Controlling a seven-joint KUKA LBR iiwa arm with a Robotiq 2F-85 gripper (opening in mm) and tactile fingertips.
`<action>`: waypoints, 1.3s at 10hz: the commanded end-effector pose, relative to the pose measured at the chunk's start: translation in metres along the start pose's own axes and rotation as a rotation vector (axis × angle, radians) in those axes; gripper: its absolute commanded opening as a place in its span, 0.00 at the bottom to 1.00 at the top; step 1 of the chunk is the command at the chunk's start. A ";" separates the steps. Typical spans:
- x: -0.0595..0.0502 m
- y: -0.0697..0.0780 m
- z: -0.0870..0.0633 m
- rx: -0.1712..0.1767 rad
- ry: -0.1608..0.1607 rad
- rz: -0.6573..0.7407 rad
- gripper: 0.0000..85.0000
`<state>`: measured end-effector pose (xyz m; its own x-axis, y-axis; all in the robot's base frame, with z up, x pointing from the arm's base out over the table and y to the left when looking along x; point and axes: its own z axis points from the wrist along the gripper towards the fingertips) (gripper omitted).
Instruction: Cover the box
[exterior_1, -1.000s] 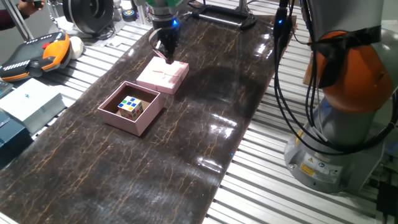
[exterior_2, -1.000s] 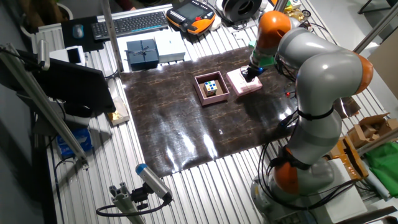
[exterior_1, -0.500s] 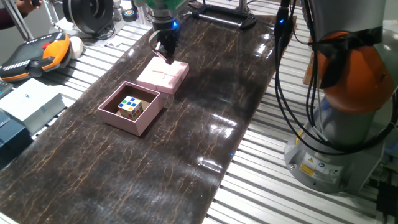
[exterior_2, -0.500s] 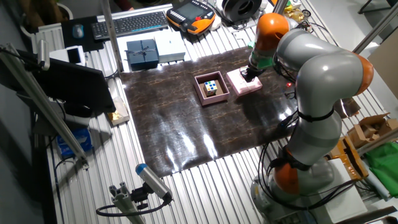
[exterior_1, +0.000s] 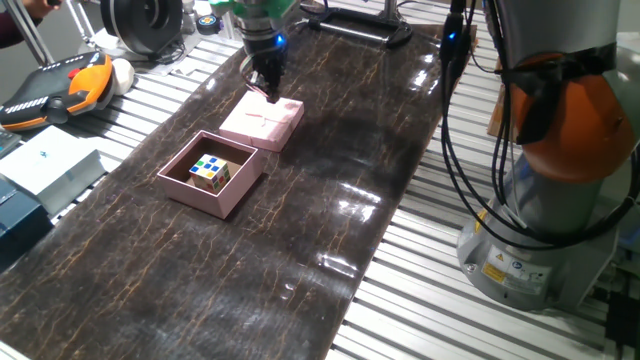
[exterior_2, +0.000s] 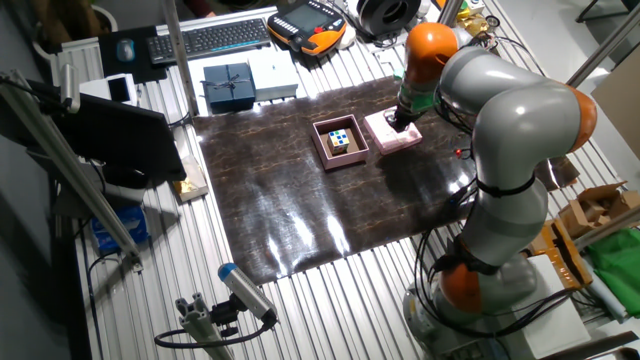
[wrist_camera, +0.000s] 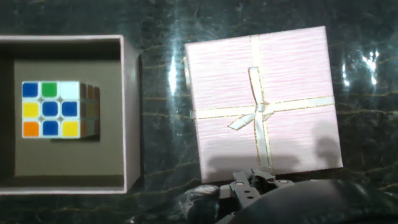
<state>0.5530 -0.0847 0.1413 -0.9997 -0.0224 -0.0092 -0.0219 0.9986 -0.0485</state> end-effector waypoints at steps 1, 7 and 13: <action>0.000 0.000 0.000 -0.010 0.000 0.002 0.01; -0.008 -0.004 0.005 -0.023 -0.025 -0.023 0.01; -0.030 -0.015 0.019 -0.003 -0.047 -0.011 0.01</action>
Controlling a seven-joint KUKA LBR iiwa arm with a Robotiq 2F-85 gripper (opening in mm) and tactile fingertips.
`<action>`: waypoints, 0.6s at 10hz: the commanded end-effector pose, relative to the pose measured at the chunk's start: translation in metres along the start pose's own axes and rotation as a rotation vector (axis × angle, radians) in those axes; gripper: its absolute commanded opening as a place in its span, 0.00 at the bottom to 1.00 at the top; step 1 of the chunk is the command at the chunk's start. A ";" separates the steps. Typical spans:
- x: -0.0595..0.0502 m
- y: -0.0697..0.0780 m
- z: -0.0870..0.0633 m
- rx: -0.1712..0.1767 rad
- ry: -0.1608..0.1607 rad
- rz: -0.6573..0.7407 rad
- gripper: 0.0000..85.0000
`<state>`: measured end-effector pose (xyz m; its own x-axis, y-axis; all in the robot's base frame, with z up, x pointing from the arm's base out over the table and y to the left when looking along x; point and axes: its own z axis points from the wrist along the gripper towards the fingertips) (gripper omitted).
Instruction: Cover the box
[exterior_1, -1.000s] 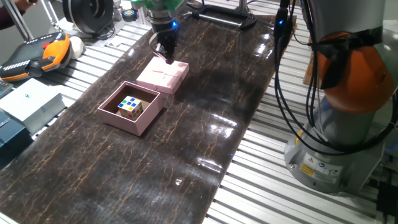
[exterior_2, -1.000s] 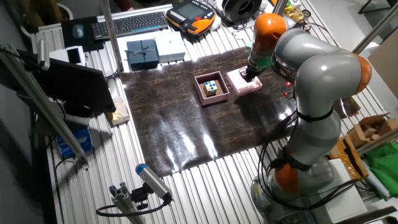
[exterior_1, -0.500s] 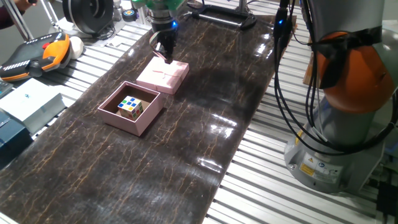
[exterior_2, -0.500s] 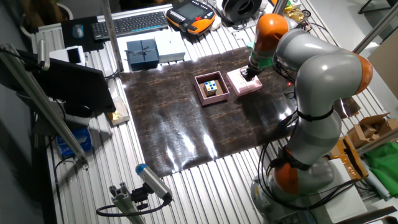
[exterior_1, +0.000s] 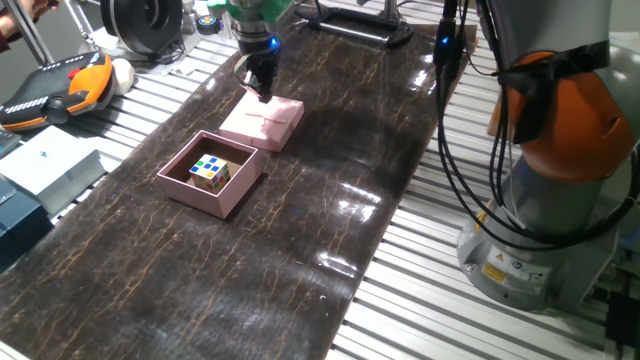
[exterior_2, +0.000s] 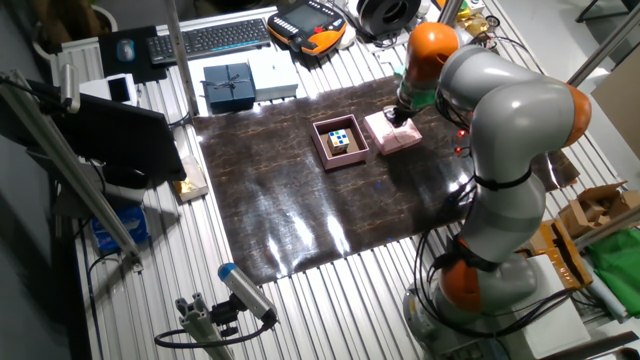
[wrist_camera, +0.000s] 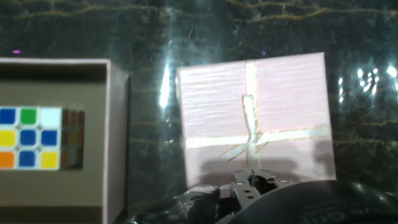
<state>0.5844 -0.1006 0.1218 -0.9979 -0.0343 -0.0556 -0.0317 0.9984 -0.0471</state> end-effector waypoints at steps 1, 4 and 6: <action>-0.003 -0.002 0.003 -0.006 -0.002 0.002 0.01; -0.010 -0.002 0.019 -0.004 -0.014 -0.008 0.01; -0.013 -0.002 0.027 -0.008 -0.017 -0.007 0.22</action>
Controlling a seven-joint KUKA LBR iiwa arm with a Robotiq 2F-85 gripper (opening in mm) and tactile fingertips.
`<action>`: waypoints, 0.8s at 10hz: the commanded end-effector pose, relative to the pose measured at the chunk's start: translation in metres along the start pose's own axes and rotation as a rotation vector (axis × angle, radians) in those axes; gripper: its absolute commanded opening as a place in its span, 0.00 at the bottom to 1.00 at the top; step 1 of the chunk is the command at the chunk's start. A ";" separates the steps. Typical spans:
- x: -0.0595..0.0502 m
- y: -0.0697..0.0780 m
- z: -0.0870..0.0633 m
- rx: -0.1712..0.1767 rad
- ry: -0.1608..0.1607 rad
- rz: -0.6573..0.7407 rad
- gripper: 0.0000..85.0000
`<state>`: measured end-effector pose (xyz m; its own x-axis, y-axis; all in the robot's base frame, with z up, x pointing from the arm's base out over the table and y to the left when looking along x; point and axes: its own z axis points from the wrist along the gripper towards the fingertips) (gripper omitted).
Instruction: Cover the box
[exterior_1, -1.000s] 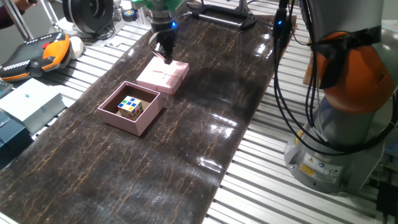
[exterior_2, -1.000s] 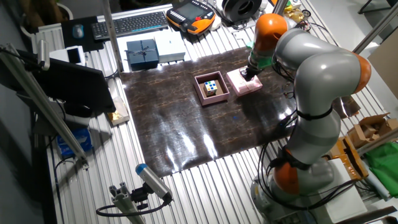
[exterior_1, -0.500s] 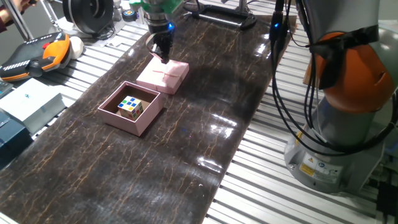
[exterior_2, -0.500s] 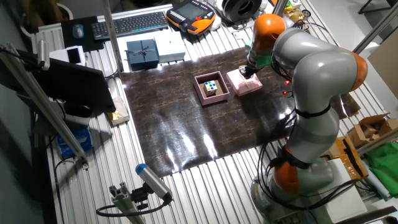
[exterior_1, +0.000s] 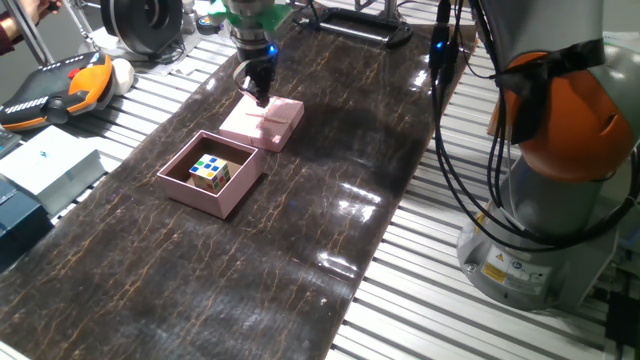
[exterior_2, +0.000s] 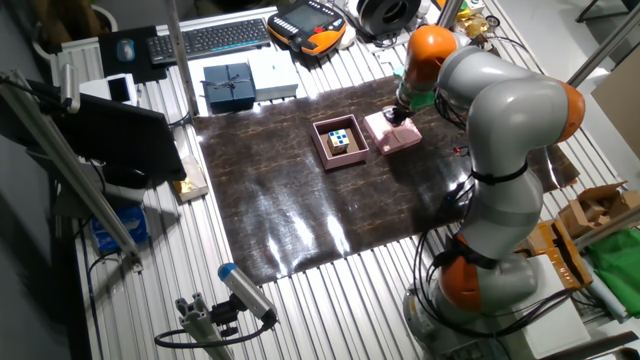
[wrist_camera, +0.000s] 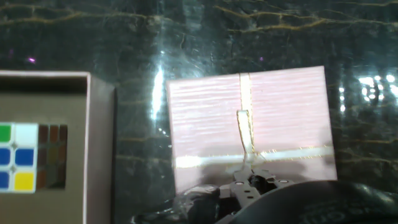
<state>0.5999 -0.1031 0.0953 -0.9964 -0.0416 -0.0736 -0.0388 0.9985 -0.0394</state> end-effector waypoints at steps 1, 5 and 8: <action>0.000 0.000 0.002 0.000 0.000 0.000 0.35; -0.001 -0.004 0.015 -0.002 -0.017 0.000 0.47; 0.000 -0.008 0.026 -0.013 -0.024 0.000 0.47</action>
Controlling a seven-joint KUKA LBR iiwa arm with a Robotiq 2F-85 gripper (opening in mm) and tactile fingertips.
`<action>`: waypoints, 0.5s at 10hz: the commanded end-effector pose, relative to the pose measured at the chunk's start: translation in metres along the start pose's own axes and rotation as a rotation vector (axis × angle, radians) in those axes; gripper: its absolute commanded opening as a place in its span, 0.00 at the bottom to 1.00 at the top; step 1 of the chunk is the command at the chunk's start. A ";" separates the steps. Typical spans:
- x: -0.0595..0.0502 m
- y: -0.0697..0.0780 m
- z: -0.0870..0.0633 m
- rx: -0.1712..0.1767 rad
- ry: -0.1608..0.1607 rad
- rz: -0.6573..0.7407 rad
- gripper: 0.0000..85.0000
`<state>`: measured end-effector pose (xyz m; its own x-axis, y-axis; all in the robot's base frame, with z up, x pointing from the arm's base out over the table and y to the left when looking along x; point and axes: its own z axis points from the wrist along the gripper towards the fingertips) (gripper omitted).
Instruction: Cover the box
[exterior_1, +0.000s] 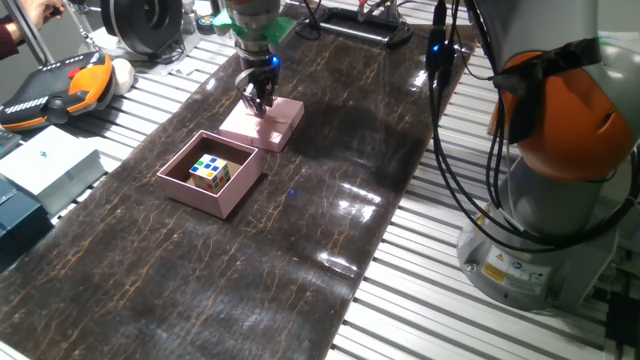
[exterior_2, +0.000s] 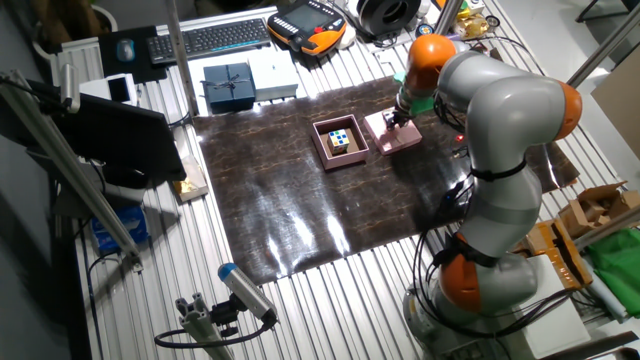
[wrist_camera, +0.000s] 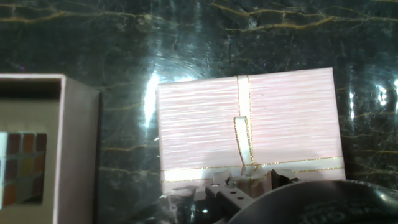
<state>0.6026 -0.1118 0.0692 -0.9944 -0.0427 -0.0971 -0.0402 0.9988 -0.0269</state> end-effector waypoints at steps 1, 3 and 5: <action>0.000 -0.001 0.001 0.000 0.000 0.002 0.46; -0.001 -0.002 0.005 0.000 0.000 0.000 0.46; -0.001 -0.003 0.008 -0.002 -0.002 -0.003 0.46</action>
<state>0.6042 -0.1149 0.0616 -0.9941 -0.0453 -0.0988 -0.0430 0.9988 -0.0254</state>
